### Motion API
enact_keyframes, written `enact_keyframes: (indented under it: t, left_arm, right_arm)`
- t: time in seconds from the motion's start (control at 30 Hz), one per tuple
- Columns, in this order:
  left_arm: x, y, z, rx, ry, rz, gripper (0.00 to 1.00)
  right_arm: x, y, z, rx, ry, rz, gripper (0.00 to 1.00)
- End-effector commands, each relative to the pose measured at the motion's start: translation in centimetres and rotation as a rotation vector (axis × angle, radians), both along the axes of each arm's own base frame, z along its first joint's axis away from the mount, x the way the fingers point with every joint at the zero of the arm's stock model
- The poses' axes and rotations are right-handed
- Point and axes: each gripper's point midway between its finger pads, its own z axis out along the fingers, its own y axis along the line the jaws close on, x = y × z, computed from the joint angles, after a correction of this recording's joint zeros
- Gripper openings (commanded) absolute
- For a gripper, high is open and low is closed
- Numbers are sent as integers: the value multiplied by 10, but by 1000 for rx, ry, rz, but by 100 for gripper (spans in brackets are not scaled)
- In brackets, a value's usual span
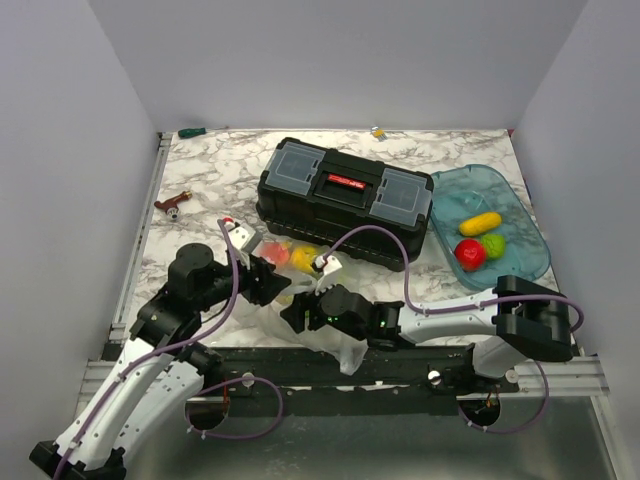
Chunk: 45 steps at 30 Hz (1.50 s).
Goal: Take the fake fruits out of the plastic bag
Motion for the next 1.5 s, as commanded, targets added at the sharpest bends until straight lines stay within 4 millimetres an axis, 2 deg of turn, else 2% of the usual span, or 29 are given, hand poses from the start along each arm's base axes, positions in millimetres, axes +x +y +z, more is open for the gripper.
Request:
enact_keyframes:
  t: [0.0, 0.03, 0.13, 0.27, 0.3, 0.43, 0.53, 0.6, 0.7, 0.77, 0.8, 0.87, 0.9, 0.97, 1.0, 1.13, 1.27, 1.33, 1.47]
  left_arm:
    - [-4, -9, 10, -21, -72, -84, 60]
    - [-4, -9, 9, -10, -69, -86, 68]
    - [-8, -13, 7, -8, -58, -128, 78]
    - [-19, -18, 20, -53, -94, -194, 91]
    - [-22, -19, 23, -66, -114, -203, 97]
    - [-31, -18, 34, -114, -182, -228, 99]
    - [-29, -19, 31, -116, -179, -225, 98]
    - [-26, -20, 25, -91, -137, -219, 85]
    - [-14, -16, 15, -39, -89, -165, 52]
    - [-8, -12, 9, -9, -70, -129, 35]
    - [-6, -11, 7, -2, -65, -119, 28]
    - [-4, -9, 8, 4, -70, -103, 22]
    - [-3, -8, 8, 5, -73, -95, 13]
    - [-1, -5, 10, 6, -89, -73, 7]
    - [-1, -3, 12, 4, -102, -62, 0]
    - [-5, -1, 26, -48, -175, -55, 0]
    - [-14, 0, 42, -106, -260, -68, 0]
    - [-18, -1, 45, -120, -278, -85, 0]
    - [-19, -4, 42, -113, -253, -108, 0]
  right_arm:
    - [4, -3, 13, 24, -4, -47, 66]
    - [5, -4, 15, 28, -8, -51, 66]
    - [8, -7, 20, 34, -22, -70, 66]
    - [11, -4, 37, 71, -43, -77, 66]
    - [11, -3, 41, 82, -48, -75, 66]
    - [11, -1, 51, 109, -56, -68, 66]
    - [8, 2, 51, 113, -47, -51, 66]
    - [7, 4, 51, 117, -42, -39, 65]
    - [5, 4, 52, 122, -40, -31, 65]
    - [5, 2, 50, 117, -40, -33, 65]
    - [4, 0, 50, 116, -39, -35, 65]
    - [4, -5, 47, 111, -35, -42, 65]
    - [4, -8, 44, 105, -29, -49, 65]
    - [5, -16, 37, 87, -19, -69, 65]
    - [5, -20, 33, 73, -15, -81, 65]
    - [11, -41, 12, 23, 22, -170, 65]
    - [15, -52, -2, 22, 91, -270, 64]
    - [14, -52, -9, 24, 116, -286, 64]
    - [16, -39, -12, -23, 69, -239, 64]
